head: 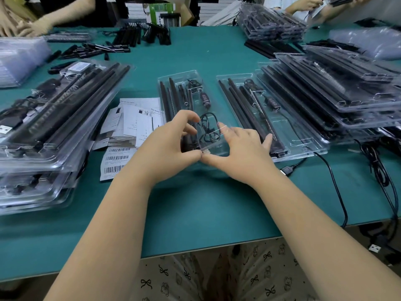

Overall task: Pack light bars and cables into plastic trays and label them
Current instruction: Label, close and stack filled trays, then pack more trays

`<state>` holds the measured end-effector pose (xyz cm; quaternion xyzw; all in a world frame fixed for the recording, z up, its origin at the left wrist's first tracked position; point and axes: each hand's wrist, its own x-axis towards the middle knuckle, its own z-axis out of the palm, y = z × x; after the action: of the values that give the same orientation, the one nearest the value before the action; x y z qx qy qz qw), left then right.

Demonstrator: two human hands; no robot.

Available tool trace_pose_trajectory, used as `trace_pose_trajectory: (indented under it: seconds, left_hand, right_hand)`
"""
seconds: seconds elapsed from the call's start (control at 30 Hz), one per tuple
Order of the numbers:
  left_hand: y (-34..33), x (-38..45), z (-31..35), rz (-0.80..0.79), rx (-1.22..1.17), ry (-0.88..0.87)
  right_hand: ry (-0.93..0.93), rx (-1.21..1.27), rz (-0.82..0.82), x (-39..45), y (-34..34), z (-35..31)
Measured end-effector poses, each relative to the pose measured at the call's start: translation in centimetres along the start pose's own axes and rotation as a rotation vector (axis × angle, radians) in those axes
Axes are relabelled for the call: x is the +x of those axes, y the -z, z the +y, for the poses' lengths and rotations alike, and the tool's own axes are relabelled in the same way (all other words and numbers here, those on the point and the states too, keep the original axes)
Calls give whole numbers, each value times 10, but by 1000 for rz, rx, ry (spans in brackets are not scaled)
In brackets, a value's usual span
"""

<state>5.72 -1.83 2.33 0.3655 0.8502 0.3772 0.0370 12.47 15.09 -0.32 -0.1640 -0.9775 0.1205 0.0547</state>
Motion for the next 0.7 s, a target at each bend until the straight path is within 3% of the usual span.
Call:
trace_pose_trajectory:
  seconds: [0.33,0.7]
  left_hand:
    - [0,4,1,10,129,-112]
    - [-5,2,4,22,157,-106]
  right_hand:
    - [-194,128,147,9,-8,-19]
    - [-256,196,287,9,-12,-13]
